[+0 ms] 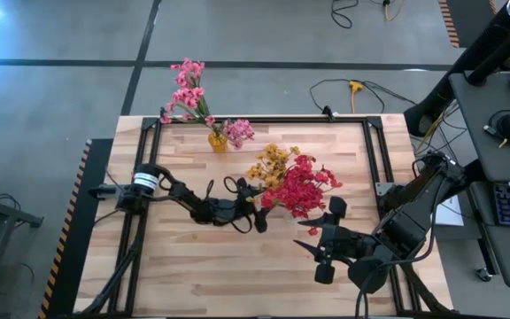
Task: Sort flowers into vase by color
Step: Adjust the violet vase
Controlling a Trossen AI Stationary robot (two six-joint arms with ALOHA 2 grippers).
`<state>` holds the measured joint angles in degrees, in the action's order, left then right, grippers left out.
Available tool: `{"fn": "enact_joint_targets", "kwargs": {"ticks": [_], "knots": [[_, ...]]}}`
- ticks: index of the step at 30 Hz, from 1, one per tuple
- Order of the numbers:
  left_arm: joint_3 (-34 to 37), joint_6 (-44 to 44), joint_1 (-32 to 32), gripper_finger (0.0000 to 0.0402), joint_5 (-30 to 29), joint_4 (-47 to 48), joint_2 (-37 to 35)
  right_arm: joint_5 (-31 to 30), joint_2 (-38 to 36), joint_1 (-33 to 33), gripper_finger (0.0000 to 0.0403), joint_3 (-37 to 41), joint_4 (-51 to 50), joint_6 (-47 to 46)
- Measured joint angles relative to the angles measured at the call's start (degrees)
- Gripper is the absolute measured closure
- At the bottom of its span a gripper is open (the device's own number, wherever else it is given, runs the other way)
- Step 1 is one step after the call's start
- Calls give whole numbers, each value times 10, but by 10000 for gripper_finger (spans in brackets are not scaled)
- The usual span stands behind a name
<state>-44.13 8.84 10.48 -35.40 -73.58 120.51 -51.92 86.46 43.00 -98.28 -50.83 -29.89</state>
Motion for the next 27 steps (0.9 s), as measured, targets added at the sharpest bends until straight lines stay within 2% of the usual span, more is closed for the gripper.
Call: {"fn": "enact_joint_targets", "kwargs": {"ticks": [4, 9, 15, 18, 27], "knots": [[-25, -14, -2, 144, -4, 3, 22, -1, 0, 0, 211, 0, 1, 1], [-39, -11, -4, 144, -44, 5, 35, -1, 0, 0, 211, 0, 0, 0], [-38, -11, -16, 144, -41, 4, 35, -1, 0, 0, 211, 0, 1, 0], [-40, -18, -21, 144, -16, 4, 35, -1, 0, 0, 211, 0, 1, 1], [-50, -36, -25, 155, -14, 15, 35, -1, 0, 0, 211, 0, 1, 1]]}}
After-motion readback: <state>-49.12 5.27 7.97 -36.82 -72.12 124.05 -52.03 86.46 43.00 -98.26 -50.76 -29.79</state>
